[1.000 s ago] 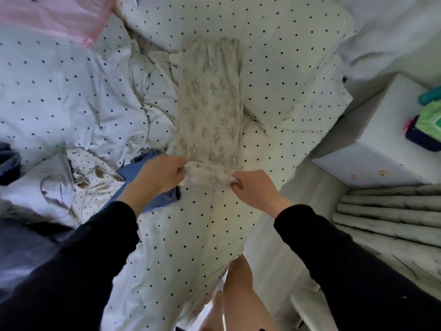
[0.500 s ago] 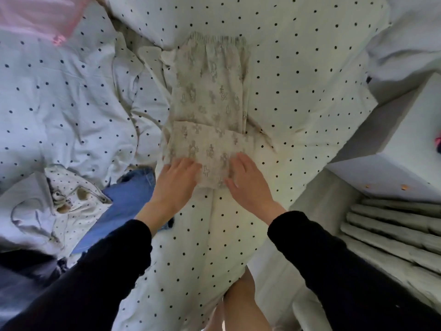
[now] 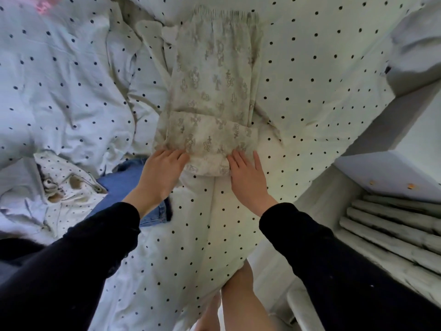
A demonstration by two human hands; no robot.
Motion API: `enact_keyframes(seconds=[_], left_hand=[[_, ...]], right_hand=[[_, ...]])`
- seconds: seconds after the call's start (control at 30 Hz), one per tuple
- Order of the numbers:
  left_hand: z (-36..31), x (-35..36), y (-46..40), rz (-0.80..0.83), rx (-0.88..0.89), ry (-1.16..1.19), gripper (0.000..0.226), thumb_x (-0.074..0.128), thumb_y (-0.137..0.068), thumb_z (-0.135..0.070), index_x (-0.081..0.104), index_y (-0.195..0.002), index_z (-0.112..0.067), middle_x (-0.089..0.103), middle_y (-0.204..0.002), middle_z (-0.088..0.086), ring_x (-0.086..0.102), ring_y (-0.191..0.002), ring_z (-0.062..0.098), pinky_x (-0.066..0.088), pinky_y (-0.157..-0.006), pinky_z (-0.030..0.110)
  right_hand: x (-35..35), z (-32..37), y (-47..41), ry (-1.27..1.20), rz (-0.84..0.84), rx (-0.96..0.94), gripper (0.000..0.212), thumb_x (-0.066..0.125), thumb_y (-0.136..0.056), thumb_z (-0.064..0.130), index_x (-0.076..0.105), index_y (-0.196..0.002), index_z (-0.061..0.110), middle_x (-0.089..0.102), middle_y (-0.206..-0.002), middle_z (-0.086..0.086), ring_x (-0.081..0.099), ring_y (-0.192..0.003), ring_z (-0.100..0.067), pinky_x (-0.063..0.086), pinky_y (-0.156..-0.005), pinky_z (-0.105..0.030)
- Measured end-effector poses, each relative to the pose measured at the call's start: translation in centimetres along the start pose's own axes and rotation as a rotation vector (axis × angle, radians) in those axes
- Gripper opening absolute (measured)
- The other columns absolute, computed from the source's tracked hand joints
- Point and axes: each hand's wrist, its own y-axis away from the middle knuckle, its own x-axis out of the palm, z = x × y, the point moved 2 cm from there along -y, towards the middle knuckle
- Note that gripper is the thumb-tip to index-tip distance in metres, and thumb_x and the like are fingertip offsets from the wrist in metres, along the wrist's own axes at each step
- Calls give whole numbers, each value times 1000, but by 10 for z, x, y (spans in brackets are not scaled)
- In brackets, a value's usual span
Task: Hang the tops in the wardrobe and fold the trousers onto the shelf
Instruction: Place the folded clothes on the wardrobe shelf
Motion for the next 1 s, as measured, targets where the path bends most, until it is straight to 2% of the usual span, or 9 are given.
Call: enact_keyframes(seconds=[0.07,0.17,0.27,0.37,0.57,0.67,0.73,0.87,1.0], left_hand=[[-10,-14,6,129,-31,17,31,72,-55,11,65,-79,-8,65,-66,7,62,-55,27,49,-54,31],[-22,-37,15,419,-25,-6,31,50,-83,3,60,-107,-13,67,-95,8,63,-87,28,35,-56,29],[-21,-57,26,748,-45,178,29,42,-86,-3,61,-105,-13,64,-99,5,58,-89,24,36,-56,25],[-9,-78,24,850,-93,284,17,44,-83,-5,58,-89,-13,60,-90,3,52,-78,20,41,-67,28],[24,-126,-34,362,-214,335,39,42,-92,-12,53,-128,-20,59,-123,7,53,-112,27,41,-92,33],[29,-127,-54,-113,-222,264,47,48,-85,1,52,-129,-14,57,-122,12,50,-112,32,31,-96,42],[21,-121,-56,-285,-252,245,52,51,-77,9,54,-127,-7,56,-122,17,51,-112,36,33,-95,46],[-13,-55,-37,-121,-53,167,55,68,-65,10,59,-117,-5,60,-119,20,59,-108,39,46,-89,53],[-11,-1,-21,99,56,45,96,90,-51,-23,41,-133,-13,49,-138,18,46,-127,36,38,-100,53]], right_hand=[[-9,1,13,-109,158,-9,53,48,-92,9,35,-143,11,35,-150,-7,34,-138,-19,7,-117,-41],[-24,6,45,-232,347,-16,42,39,-94,7,40,-136,11,49,-139,-8,47,-126,-24,16,-115,-36],[-46,15,69,-330,575,-23,20,38,-93,8,53,-107,10,61,-104,-10,57,-96,-30,42,-87,-35],[-80,17,66,-356,637,-40,13,39,-92,12,46,-81,12,53,-83,-6,50,-78,-25,36,-66,-31],[-136,-12,10,-453,320,99,27,44,-92,18,40,-66,20,51,-73,-1,48,-74,-23,32,-60,-31],[-141,-31,-25,-502,94,196,19,41,-97,20,56,-106,13,59,-98,-7,55,-95,-28,39,-76,-32],[-136,-37,-42,-402,-38,235,38,43,-97,20,44,-134,11,53,-130,-10,47,-120,-28,35,-99,-36],[-87,-23,-39,-304,-216,103,39,47,-91,19,51,-127,3,52,-132,-17,50,-120,-34,43,-98,-48],[-24,3,-2,-137,-37,-67,74,76,-71,34,48,-132,3,51,-136,-18,51,-123,-35,46,-98,-50]])
